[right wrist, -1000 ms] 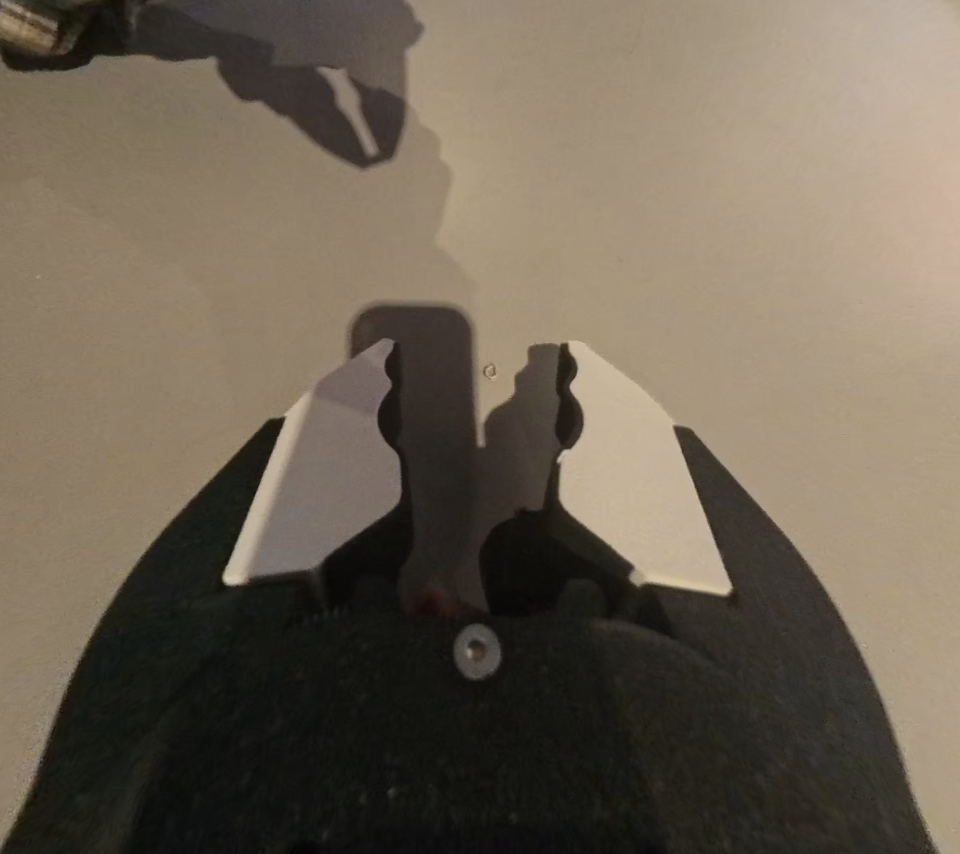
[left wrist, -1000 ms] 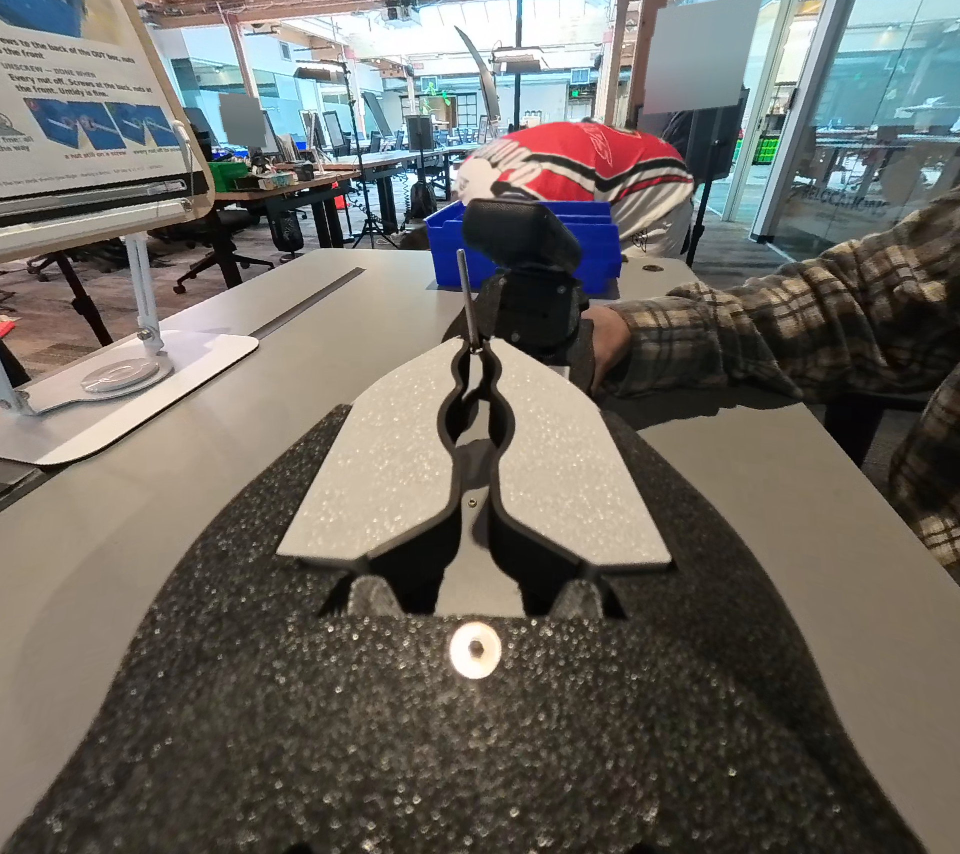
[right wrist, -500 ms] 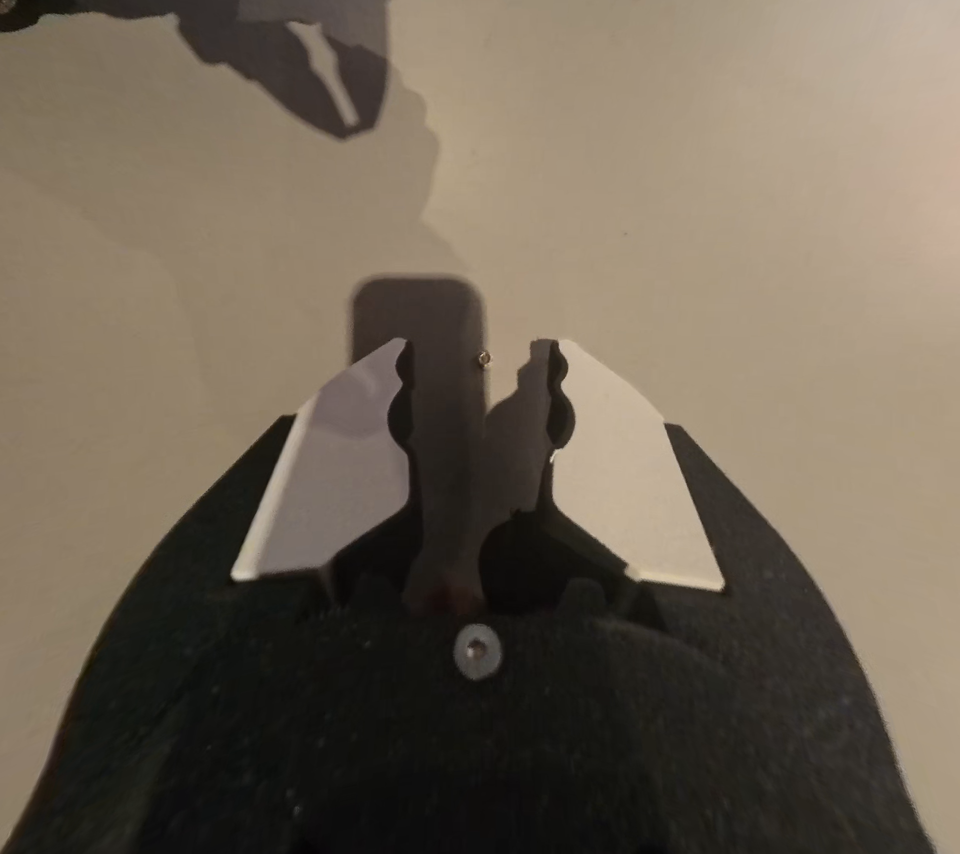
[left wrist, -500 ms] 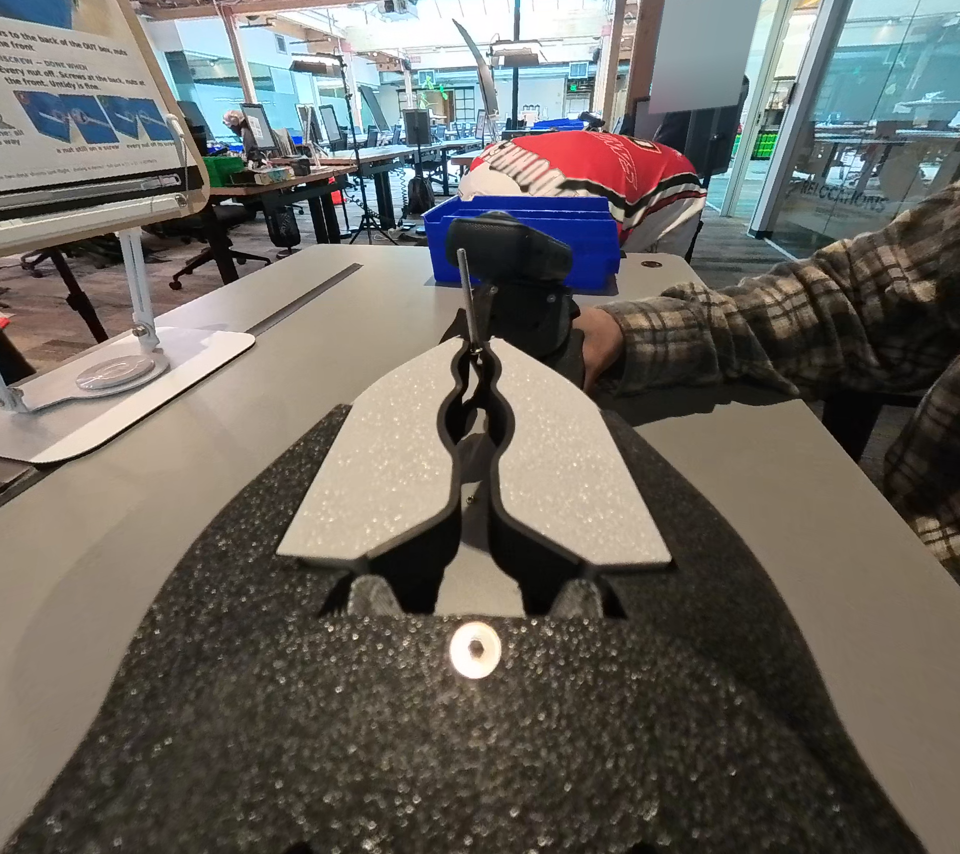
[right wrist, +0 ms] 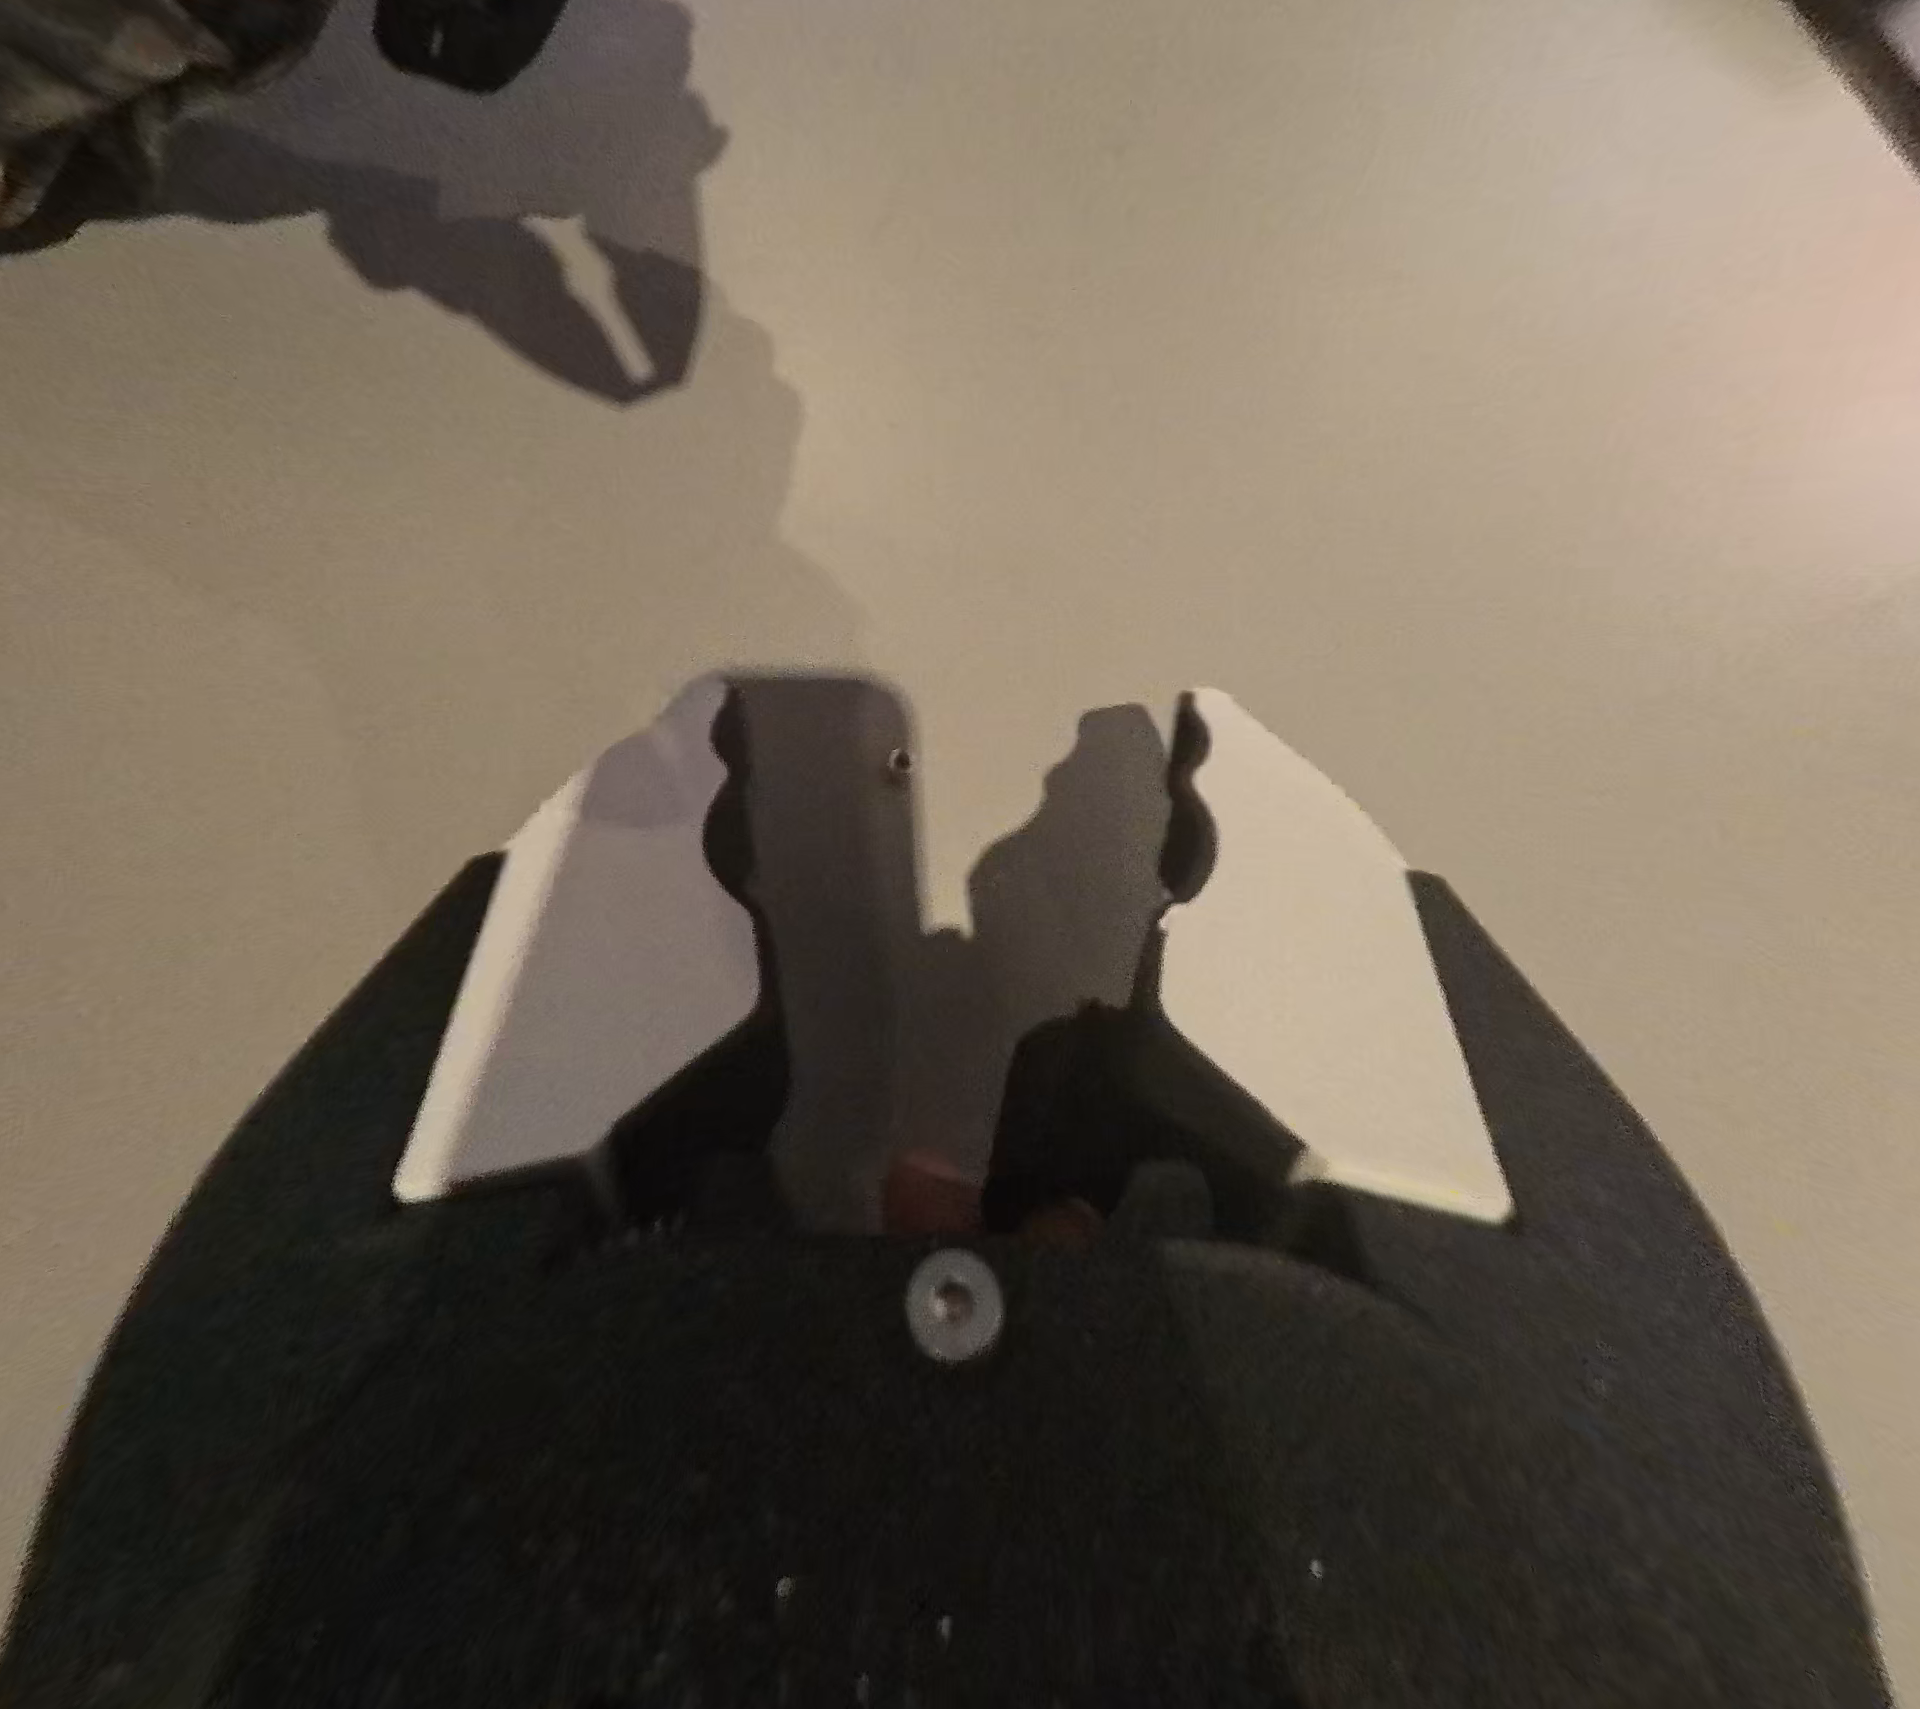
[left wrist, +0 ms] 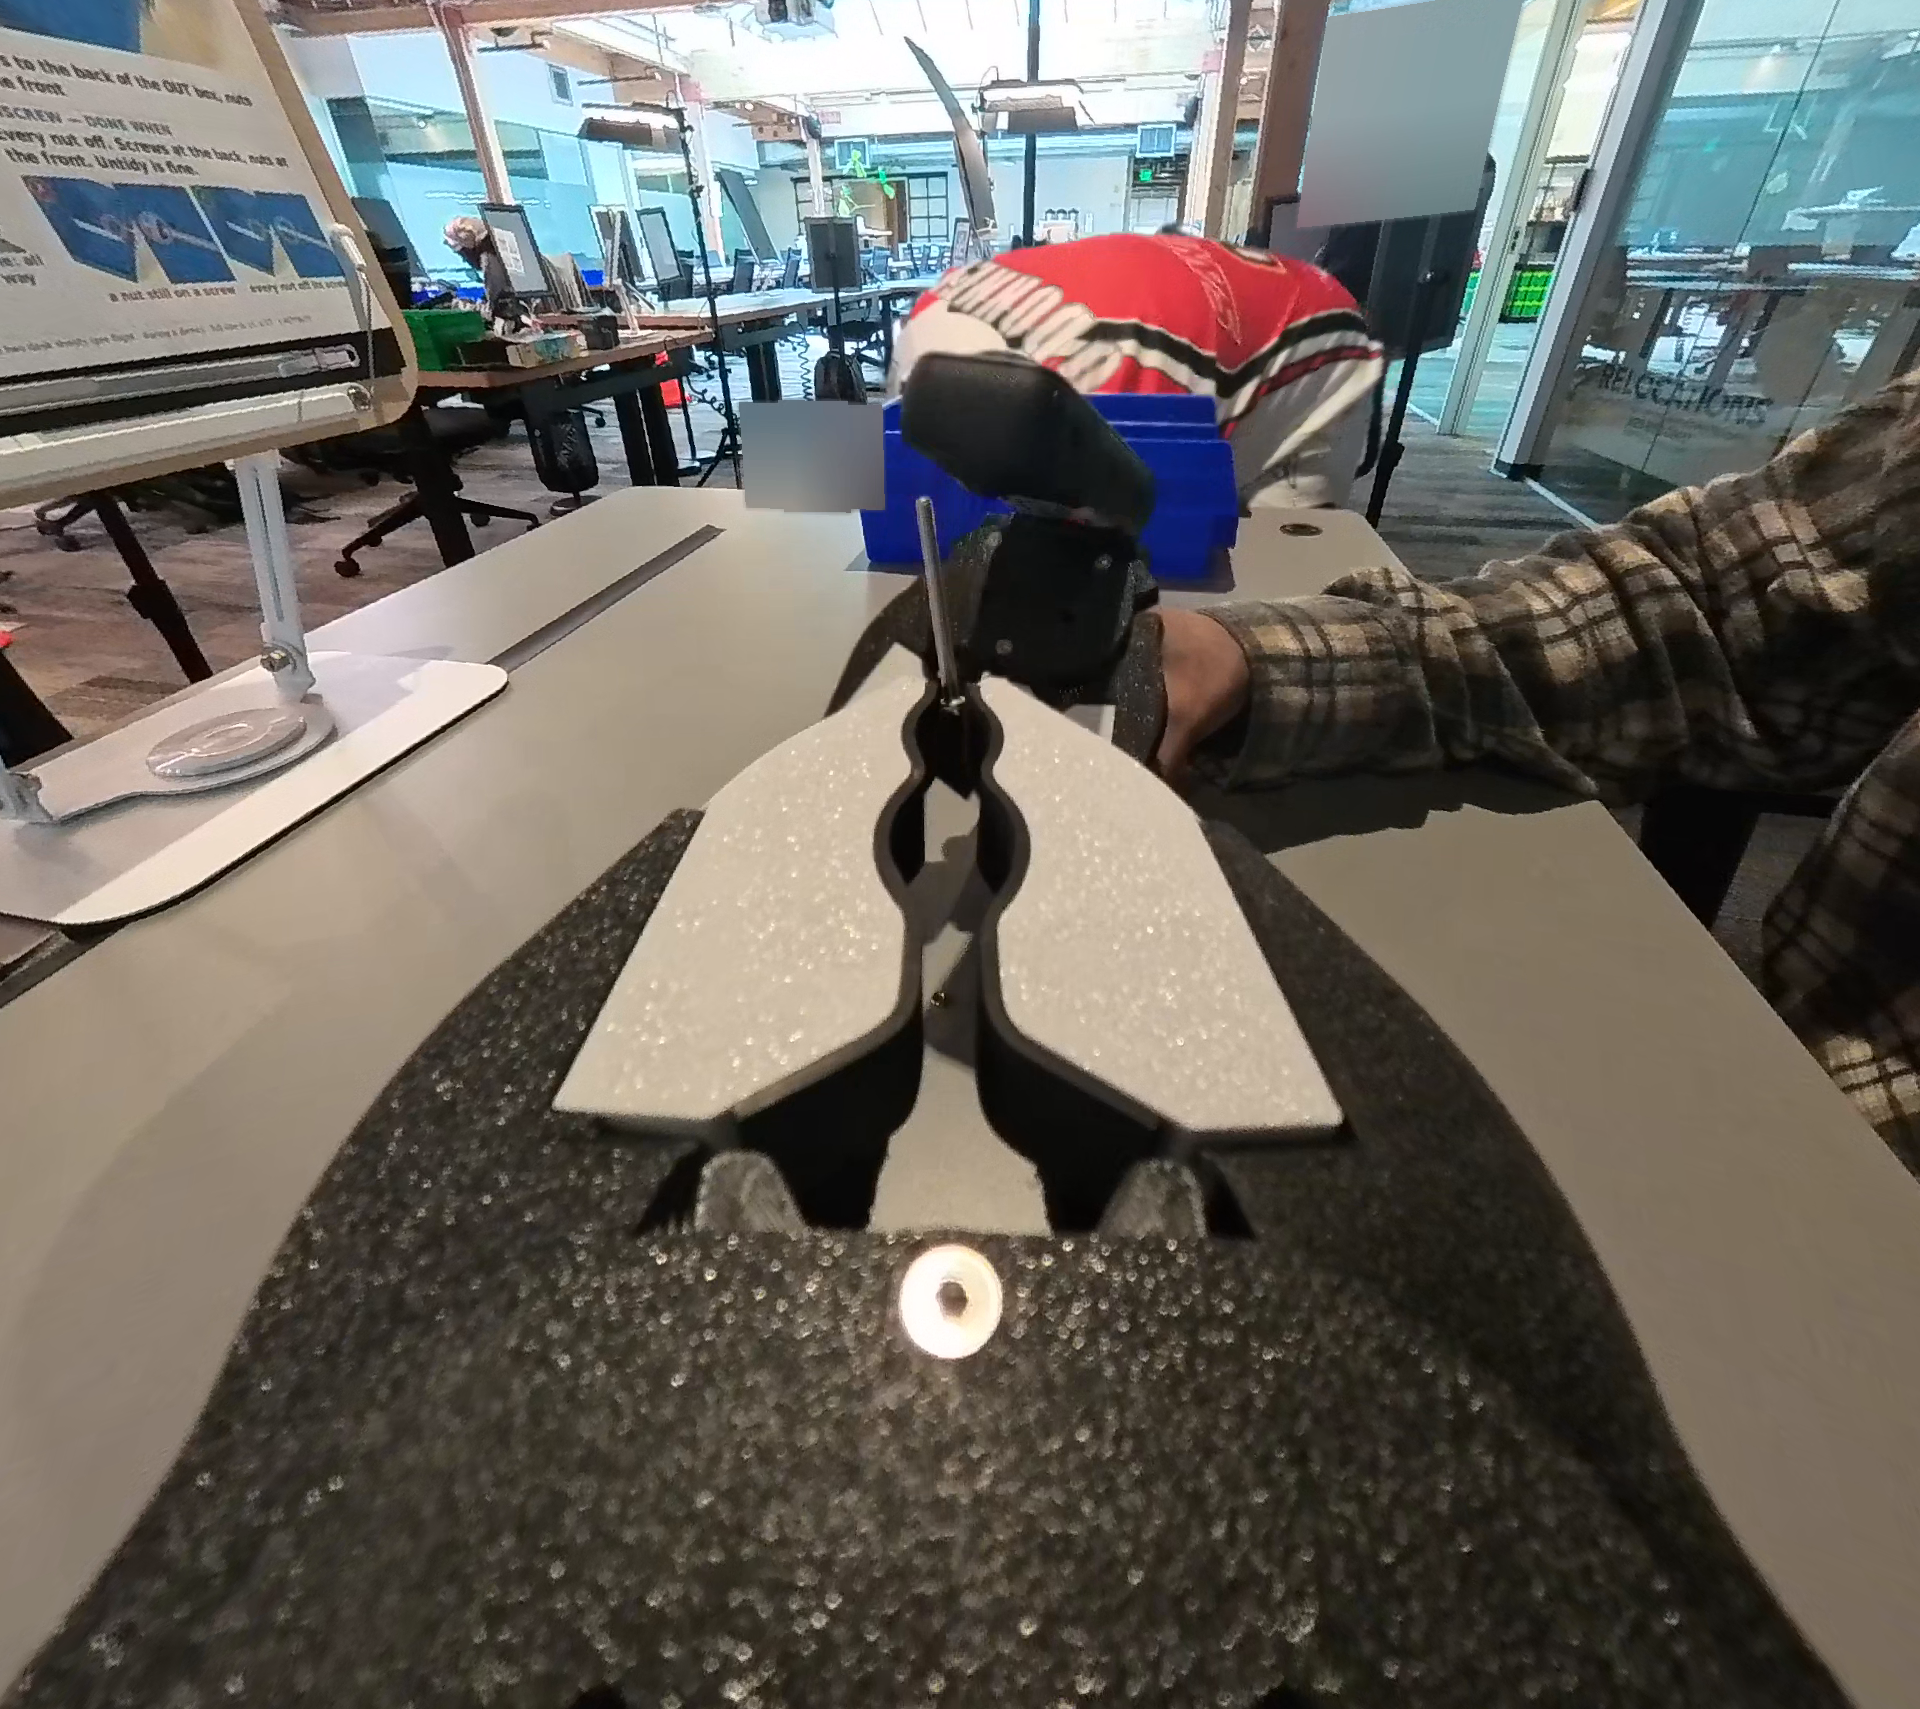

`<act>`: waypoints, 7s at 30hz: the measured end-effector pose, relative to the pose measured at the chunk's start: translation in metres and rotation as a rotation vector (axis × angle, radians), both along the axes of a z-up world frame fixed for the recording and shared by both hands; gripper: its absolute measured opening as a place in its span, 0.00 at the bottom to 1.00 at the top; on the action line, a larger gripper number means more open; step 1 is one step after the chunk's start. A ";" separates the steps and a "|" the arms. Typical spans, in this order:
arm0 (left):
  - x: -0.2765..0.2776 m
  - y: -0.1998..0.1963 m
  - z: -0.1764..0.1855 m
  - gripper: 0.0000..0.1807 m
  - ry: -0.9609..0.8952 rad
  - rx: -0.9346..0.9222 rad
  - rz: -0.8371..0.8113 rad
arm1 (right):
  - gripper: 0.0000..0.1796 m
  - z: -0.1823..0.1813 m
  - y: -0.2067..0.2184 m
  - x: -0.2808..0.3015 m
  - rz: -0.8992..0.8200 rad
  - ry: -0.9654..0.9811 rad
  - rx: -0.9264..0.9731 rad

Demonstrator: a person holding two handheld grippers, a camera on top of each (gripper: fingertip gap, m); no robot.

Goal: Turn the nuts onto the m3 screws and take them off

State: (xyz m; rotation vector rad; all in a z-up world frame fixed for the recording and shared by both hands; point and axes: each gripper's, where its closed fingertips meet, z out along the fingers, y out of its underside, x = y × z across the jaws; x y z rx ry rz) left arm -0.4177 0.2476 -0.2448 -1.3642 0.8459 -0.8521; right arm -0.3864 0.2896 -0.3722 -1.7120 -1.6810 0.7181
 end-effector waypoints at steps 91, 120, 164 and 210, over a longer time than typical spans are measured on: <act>0.001 0.001 -0.004 0.02 -0.003 -0.037 -0.020 | 0.46 -0.023 -0.015 0.007 0.021 -0.249 -0.080; 0.000 0.002 -0.005 0.02 -0.003 -0.038 -0.016 | 0.03 -0.020 -0.020 0.004 0.096 -0.189 -0.102; 0.039 -0.012 -0.044 0.02 0.263 0.008 -0.099 | 0.02 0.124 -0.055 0.026 0.332 0.359 -0.016; 0.041 -0.014 -0.047 0.02 0.313 0.005 -0.093 | 0.02 0.112 -0.054 0.015 0.387 0.179 -0.077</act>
